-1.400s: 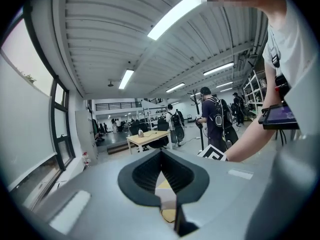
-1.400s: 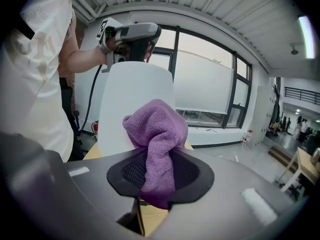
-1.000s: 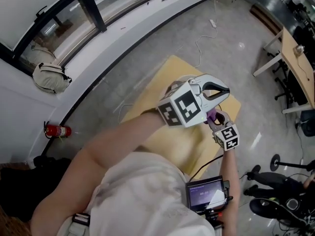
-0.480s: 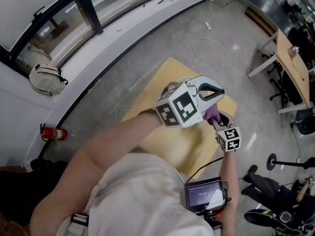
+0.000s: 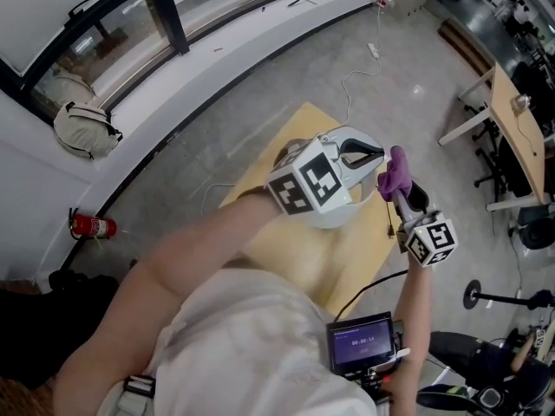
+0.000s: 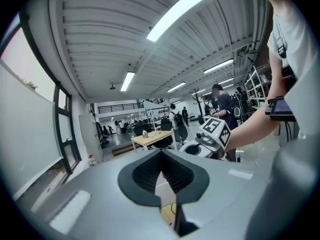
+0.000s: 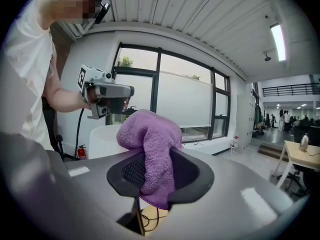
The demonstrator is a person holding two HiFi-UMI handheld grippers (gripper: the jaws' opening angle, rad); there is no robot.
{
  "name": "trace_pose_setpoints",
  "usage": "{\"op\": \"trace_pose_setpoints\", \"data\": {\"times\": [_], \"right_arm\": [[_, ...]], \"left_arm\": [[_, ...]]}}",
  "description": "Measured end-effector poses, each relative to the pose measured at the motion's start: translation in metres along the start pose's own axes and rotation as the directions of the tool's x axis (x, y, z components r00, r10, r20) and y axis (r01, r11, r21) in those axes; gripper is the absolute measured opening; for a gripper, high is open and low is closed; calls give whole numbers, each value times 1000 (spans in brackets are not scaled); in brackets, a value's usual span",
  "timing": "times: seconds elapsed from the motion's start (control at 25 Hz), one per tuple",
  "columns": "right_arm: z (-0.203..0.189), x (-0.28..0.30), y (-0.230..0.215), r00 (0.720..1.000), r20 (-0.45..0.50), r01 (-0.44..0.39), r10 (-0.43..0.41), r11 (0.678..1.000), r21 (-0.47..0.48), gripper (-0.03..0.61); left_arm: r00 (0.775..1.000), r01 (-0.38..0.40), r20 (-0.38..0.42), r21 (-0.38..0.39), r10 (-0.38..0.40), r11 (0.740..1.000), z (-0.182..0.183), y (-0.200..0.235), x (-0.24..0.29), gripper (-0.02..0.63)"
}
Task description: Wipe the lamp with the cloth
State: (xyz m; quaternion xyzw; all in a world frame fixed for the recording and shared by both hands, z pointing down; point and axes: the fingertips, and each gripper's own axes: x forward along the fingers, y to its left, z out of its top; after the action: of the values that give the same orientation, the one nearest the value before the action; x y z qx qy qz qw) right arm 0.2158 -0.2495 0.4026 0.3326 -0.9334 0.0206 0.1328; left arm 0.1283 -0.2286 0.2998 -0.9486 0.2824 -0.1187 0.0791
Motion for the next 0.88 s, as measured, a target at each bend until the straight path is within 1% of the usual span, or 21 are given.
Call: {"op": "trace_pose_setpoints", "data": {"times": [0.16, 0.28, 0.4, 0.6, 0.72, 0.88], "right_arm": [[10, -6, 36, 998, 22, -51, 51, 999, 12, 120], [6, -13, 62, 999, 28, -47, 47, 999, 17, 120], [-3, -16, 80, 1000, 28, 7, -8, 1000, 28, 120], [-24, -18, 104, 992, 50, 113, -116, 992, 65, 121], [-49, -12, 118, 988, -14, 155, -155, 986, 54, 121], [-90, -7, 130, 977, -75, 206, -199, 973, 105, 122]], "left_arm": [[999, -33, -25, -12, 33, 999, -7, 12, -13, 2], [998, -61, -21, -28, 61, 998, -12, 20, -23, 2], [997, -79, 9, -45, 80, 996, -8, 24, -29, 1], [995, -50, 80, -52, 54, 997, 1, 13, -35, 2], [991, -41, 123, -67, 49, 997, 3, 8, -49, 2], [988, -39, 144, -105, 54, 994, -5, 6, -65, 2]]}}
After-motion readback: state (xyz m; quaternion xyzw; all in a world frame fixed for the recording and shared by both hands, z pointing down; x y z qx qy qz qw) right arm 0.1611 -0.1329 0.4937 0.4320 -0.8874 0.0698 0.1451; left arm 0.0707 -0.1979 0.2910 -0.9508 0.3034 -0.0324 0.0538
